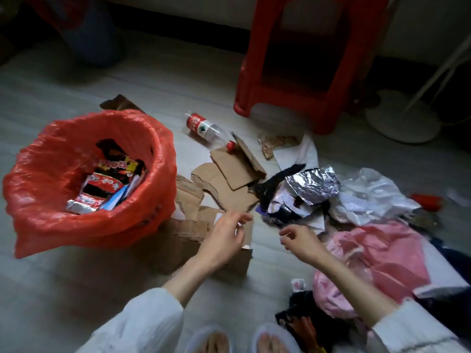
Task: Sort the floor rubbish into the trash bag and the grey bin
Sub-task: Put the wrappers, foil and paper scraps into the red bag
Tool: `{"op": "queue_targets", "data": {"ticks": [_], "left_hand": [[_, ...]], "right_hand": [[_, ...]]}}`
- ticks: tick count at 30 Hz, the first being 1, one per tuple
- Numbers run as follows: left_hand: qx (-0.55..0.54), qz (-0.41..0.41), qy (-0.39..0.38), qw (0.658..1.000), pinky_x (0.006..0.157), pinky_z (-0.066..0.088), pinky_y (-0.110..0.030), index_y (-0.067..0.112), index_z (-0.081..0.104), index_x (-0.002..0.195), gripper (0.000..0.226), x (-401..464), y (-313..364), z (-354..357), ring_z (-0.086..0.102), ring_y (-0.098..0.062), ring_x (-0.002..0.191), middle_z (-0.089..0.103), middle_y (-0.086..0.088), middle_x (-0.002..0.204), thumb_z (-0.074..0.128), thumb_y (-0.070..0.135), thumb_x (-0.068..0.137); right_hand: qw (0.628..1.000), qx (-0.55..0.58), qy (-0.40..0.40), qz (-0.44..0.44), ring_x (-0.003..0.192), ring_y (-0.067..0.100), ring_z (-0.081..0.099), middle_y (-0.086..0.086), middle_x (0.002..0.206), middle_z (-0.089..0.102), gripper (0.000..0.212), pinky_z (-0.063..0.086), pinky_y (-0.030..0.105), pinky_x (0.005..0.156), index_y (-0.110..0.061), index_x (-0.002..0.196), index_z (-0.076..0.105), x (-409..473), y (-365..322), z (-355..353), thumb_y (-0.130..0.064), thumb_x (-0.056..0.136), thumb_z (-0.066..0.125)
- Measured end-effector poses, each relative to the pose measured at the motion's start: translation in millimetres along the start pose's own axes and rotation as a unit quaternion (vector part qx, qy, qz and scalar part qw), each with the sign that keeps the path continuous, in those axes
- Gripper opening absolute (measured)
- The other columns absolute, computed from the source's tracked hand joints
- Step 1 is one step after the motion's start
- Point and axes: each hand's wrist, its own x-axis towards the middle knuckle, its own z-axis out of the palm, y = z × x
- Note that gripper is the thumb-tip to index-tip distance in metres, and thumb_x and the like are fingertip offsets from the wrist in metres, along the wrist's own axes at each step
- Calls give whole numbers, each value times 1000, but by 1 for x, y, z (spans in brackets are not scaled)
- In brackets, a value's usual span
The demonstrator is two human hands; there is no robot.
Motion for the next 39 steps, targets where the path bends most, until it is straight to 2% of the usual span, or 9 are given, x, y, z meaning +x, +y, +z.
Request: {"op": "queue_targets", "data": {"ticks": [4, 9, 16, 23, 27, 30, 33, 36, 39], "left_hand": [[115, -40, -149, 981, 87, 41, -30, 16, 60, 113, 34, 51, -8, 51, 54, -26, 107, 57, -10, 115, 45, 3, 85], [282, -28, -405, 869, 83, 42, -30, 19, 57, 118, 36, 84, -33, 83, 53, -27, 109, 54, -7, 121, 56, 10, 84], [353, 61, -451, 817, 96, 40, -39, 12, 57, 117, 27, 80, -43, 92, 47, -34, 115, 41, -13, 123, 46, 17, 93], [299, 45, -351, 886, 65, 37, -28, 16, 61, 97, 14, 79, -50, 88, 57, -29, 92, 56, -6, 107, 52, 16, 86], [175, -19, -210, 962, 71, 41, -29, 11, 58, 100, 13, 74, -37, 65, 58, -27, 92, 65, -9, 97, 56, 15, 87], [93, -22, -62, 994, 72, 36, -20, 9, 60, 105, 17, 56, -16, 36, 53, -17, 88, 60, -5, 96, 55, 14, 91], [48, -8, 96, 994, 71, 32, -3, 6, 63, 101, 15, 37, 4, -6, 46, -9, 83, 54, -3, 96, 55, 5, 88], [38, 4, 224, 974, 72, 31, 1, 7, 65, 95, 17, 19, 10, -66, 49, -8, 79, 53, -4, 92, 57, -1, 83], [48, 2, 317, 947, 72, 30, 5, 6, 66, 91, 16, 3, 7, -124, 50, -10, 74, 53, -5, 89, 58, -4, 82]], "right_hand": [[989, -145, -27, -7, 112, 26, 55, 12, 118, 62, 34, 41, 27, 91, -10, 120, 57, 5, 57, 25, -9, 87, 49], [916, -393, -81, -18, 120, 30, 46, 14, 129, 46, 40, 36, 37, 96, -8, 125, 41, 18, 87, 56, -6, 86, 49], [910, -403, -78, -54, 115, 31, 51, 16, 125, 47, 42, 40, 38, 91, -5, 123, 39, 25, 97, 72, 6, 84, 47], [930, -351, -87, -73, 114, 31, 50, 14, 123, 48, 32, 42, 39, 87, -3, 118, 47, 27, 92, 61, 4, 86, 46], [988, -152, -4, -42, 104, 28, 55, 10, 111, 59, 16, 40, 33, 80, -9, 102, 54, 24, 74, 47, -15, 87, 53], [998, 11, 55, -34, 89, 26, 60, 6, 91, 66, 6, 42, 31, 74, -17, 84, 57, 15, 41, 29, -19, 80, 62], [987, 142, 56, -47, 81, 23, 64, 2, 79, 65, 12, 48, 34, 74, -23, 75, 55, 5, -8, 10, -16, 78, 64], [966, 233, 11, -109, 71, 16, 58, 5, 83, 63, 8, 46, 25, 57, -11, 91, 60, -7, -73, -5, -11, 83, 62], [944, 288, -29, -158, 67, 11, 56, 5, 84, 62, 13, 42, 20, 54, -6, 99, 60, -19, -142, -4, -9, 86, 61]]}}
